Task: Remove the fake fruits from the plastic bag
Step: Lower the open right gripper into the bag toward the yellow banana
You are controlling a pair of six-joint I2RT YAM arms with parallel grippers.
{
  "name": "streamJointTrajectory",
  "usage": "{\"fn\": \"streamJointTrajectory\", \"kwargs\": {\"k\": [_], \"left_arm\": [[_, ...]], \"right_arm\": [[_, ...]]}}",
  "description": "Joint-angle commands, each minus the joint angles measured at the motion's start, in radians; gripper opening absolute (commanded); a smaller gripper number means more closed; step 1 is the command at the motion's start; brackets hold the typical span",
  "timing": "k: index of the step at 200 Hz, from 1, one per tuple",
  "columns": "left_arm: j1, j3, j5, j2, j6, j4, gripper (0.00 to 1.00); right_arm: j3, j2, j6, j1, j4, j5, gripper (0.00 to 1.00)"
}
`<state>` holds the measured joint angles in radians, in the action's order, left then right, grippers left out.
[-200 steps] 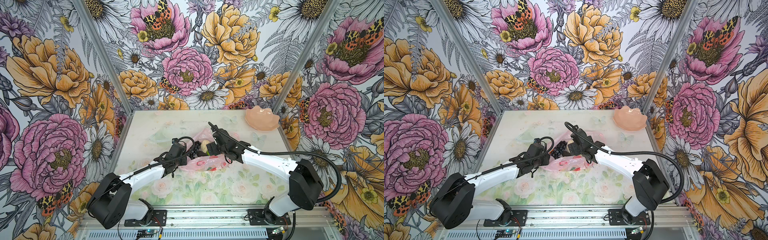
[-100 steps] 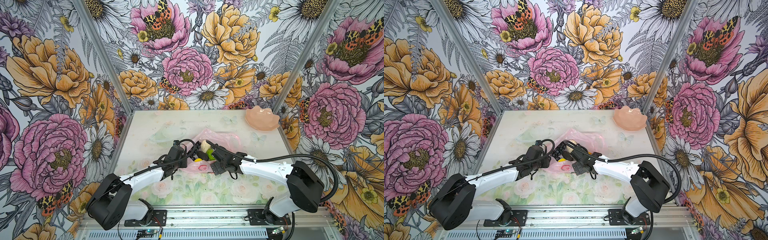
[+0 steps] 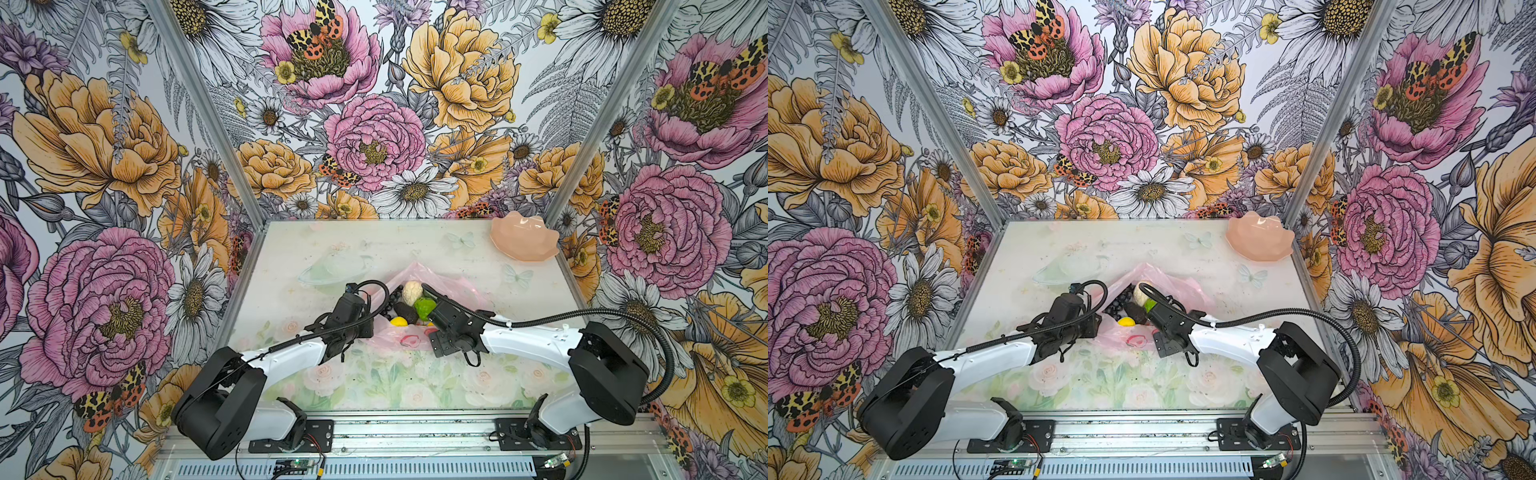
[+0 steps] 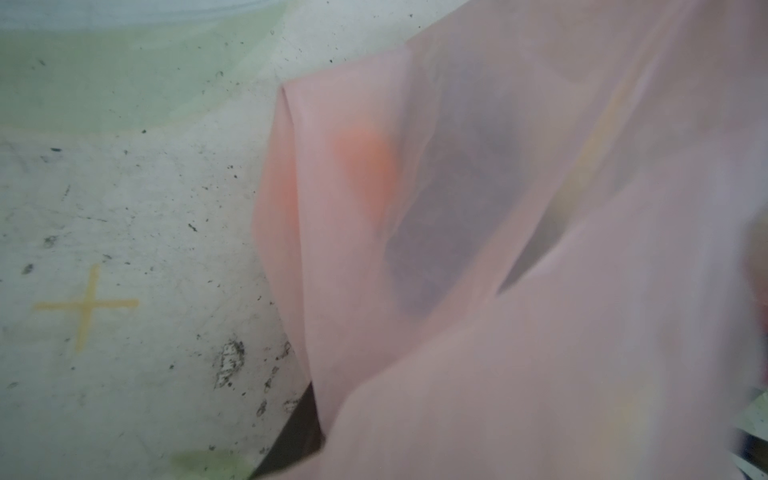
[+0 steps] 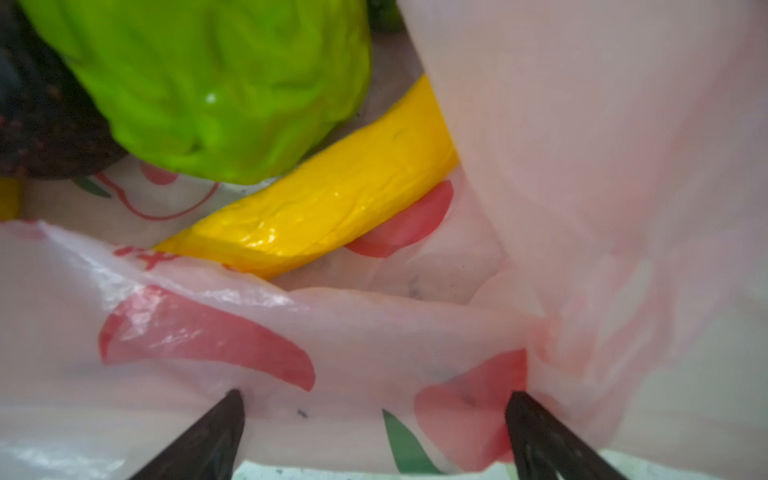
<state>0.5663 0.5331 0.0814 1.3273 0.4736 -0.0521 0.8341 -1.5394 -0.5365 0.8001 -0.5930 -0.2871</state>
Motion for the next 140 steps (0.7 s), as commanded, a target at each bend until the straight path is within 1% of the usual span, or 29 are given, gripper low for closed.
{"fn": "streamJointTrajectory", "kwargs": {"k": [1,31,64,83,101,115,140], "left_arm": [[-0.035,-0.021,0.026,-0.025,0.015,0.03,0.3],[-0.12,-0.031,0.01,-0.037,0.033,0.026,0.23],[-0.223,-0.048,-0.015,-0.092,0.033,0.026,0.21],[-0.254,-0.07,-0.034,-0.111,0.045,0.039,0.21],[-0.234,-0.075,-0.075,-0.093,0.041,0.06,0.21],[-0.172,-0.059,-0.076,-0.062,0.019,0.058,0.23],[-0.044,-0.017,-0.041,0.005,-0.018,0.035,0.25]], "right_arm": [[0.01,-0.06,-0.005,-0.046,0.072,0.018,1.0],[0.135,-0.181,0.067,-0.053,0.131,0.012,1.0],[0.313,-0.302,0.124,-0.077,0.163,-0.012,1.0],[0.369,-0.336,0.148,-0.083,0.169,-0.027,0.99],[0.37,-0.329,0.162,-0.084,0.168,-0.029,1.0],[0.332,-0.295,0.166,-0.084,0.168,-0.027,0.99],[0.233,-0.207,0.16,-0.084,0.167,-0.032,1.0]]}}
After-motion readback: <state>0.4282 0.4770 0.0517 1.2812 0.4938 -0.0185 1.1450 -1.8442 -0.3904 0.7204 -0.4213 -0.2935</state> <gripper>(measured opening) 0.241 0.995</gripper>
